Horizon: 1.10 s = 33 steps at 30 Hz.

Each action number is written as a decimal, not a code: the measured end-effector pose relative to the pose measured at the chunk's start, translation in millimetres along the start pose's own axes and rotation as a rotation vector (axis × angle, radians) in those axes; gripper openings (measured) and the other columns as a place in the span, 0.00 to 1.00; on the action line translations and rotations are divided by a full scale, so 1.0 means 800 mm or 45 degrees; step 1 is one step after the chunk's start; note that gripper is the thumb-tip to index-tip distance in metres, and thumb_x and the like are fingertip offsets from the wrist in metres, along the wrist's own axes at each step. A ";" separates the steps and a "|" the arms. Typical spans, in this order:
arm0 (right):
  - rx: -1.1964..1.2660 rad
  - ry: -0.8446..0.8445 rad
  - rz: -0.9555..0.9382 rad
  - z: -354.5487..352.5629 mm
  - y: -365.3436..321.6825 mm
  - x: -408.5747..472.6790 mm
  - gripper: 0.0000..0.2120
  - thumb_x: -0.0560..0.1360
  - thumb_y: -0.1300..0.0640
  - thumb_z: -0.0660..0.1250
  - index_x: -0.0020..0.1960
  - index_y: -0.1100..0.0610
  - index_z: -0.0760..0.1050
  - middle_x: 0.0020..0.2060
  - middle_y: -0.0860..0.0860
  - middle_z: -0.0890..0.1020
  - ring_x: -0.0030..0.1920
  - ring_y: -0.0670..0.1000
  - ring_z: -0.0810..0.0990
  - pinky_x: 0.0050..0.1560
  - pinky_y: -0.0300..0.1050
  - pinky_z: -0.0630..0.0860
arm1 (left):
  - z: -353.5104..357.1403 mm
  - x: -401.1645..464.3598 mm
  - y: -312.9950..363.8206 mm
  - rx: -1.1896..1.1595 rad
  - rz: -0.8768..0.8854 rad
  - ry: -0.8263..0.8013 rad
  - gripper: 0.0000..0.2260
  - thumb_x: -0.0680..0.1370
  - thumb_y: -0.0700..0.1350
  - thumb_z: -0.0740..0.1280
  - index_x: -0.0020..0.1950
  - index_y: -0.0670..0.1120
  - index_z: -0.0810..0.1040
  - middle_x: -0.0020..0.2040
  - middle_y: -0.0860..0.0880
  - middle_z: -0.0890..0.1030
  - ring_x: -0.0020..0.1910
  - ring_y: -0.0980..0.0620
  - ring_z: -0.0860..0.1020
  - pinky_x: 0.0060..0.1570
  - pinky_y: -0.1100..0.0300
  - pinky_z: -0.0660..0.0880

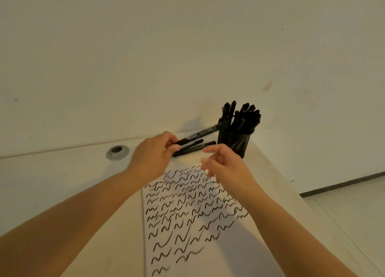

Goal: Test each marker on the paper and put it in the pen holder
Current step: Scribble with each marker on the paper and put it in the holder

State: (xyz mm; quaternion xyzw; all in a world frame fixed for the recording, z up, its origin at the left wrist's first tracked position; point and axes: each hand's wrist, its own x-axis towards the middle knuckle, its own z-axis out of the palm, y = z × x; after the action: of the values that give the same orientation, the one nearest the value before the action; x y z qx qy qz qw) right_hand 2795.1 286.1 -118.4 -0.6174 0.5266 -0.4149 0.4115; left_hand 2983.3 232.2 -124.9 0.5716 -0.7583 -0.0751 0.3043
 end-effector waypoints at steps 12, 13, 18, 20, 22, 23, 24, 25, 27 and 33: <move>0.614 -0.017 0.212 0.037 -0.009 -0.084 0.14 0.76 0.54 0.61 0.34 0.59 0.75 0.21 0.51 0.73 0.21 0.48 0.68 0.21 0.38 0.65 | -0.040 -0.144 0.056 0.242 0.461 -0.157 0.11 0.77 0.50 0.61 0.51 0.47 0.79 0.42 0.52 0.81 0.39 0.52 0.77 0.34 0.61 0.70; 0.649 -0.003 0.211 0.039 -0.009 -0.091 0.15 0.77 0.54 0.60 0.34 0.59 0.74 0.21 0.52 0.73 0.20 0.48 0.68 0.21 0.38 0.65 | -0.043 -0.152 0.061 0.302 0.500 -0.121 0.13 0.76 0.52 0.59 0.48 0.47 0.80 0.39 0.52 0.81 0.36 0.52 0.78 0.31 0.62 0.70; 0.734 -0.091 0.140 0.040 -0.009 -0.123 0.17 0.76 0.61 0.58 0.31 0.60 0.75 0.21 0.55 0.74 0.19 0.50 0.69 0.20 0.38 0.65 | -0.050 -0.187 0.076 0.440 0.520 -0.020 0.22 0.78 0.55 0.50 0.38 0.47 0.79 0.30 0.53 0.78 0.25 0.52 0.75 0.20 0.64 0.67; 0.725 -0.146 0.111 0.034 -0.009 -0.133 0.18 0.75 0.63 0.58 0.28 0.59 0.75 0.20 0.57 0.74 0.18 0.51 0.68 0.19 0.37 0.64 | -0.051 -0.204 0.079 0.456 0.483 -0.035 0.27 0.80 0.56 0.42 0.37 0.48 0.77 0.26 0.54 0.75 0.21 0.54 0.71 0.18 0.64 0.63; 0.724 -0.201 0.065 0.025 -0.009 -0.140 0.17 0.74 0.63 0.60 0.27 0.59 0.74 0.20 0.57 0.74 0.17 0.51 0.67 0.19 0.36 0.63 | -0.056 -0.216 0.088 0.391 0.410 -0.122 0.28 0.79 0.59 0.38 0.37 0.49 0.74 0.26 0.54 0.74 0.20 0.54 0.70 0.19 0.61 0.64; 0.713 -0.227 0.039 0.023 -0.009 -0.144 0.15 0.72 0.62 0.61 0.27 0.59 0.74 0.19 0.57 0.74 0.17 0.51 0.67 0.19 0.36 0.63 | -0.057 -0.219 0.092 0.328 0.361 -0.175 0.28 0.77 0.62 0.37 0.39 0.50 0.72 0.29 0.54 0.75 0.23 0.53 0.71 0.23 0.60 0.66; 0.690 -0.254 0.016 0.022 -0.009 -0.147 0.13 0.70 0.60 0.61 0.27 0.60 0.74 0.19 0.57 0.74 0.17 0.51 0.67 0.19 0.36 0.63 | -0.057 -0.223 0.094 0.243 0.307 -0.233 0.26 0.76 0.64 0.37 0.41 0.52 0.69 0.31 0.55 0.76 0.26 0.54 0.72 0.27 0.60 0.67; 0.660 -0.282 -0.007 0.023 -0.008 -0.150 0.12 0.68 0.59 0.61 0.27 0.60 0.73 0.19 0.57 0.74 0.17 0.51 0.67 0.19 0.36 0.63 | -0.055 -0.228 0.095 0.145 0.272 -0.281 0.23 0.74 0.65 0.38 0.40 0.54 0.66 0.33 0.56 0.76 0.28 0.56 0.71 0.30 0.62 0.66; 0.634 -0.289 -0.052 0.021 -0.006 -0.151 0.11 0.66 0.59 0.61 0.26 0.59 0.73 0.18 0.55 0.73 0.17 0.49 0.66 0.20 0.35 0.61 | -0.053 -0.235 0.091 -0.033 0.243 -0.386 0.16 0.74 0.62 0.43 0.36 0.57 0.63 0.29 0.58 0.75 0.28 0.58 0.71 0.28 0.67 0.63; 0.741 0.227 -0.056 -0.055 0.028 -0.128 0.20 0.74 0.64 0.56 0.24 0.55 0.72 0.19 0.50 0.71 0.19 0.48 0.65 0.21 0.36 0.61 | -0.079 -0.229 0.032 -0.673 -0.320 -0.317 0.16 0.78 0.55 0.57 0.31 0.55 0.72 0.22 0.52 0.73 0.26 0.52 0.71 0.30 0.59 0.67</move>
State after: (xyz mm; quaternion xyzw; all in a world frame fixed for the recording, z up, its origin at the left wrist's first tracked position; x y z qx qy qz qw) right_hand 2736.6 381.9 -133.4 -0.4460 0.4060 -0.6098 0.5142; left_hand 3026.6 422.8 -131.0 0.5484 -0.6674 -0.3758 0.3355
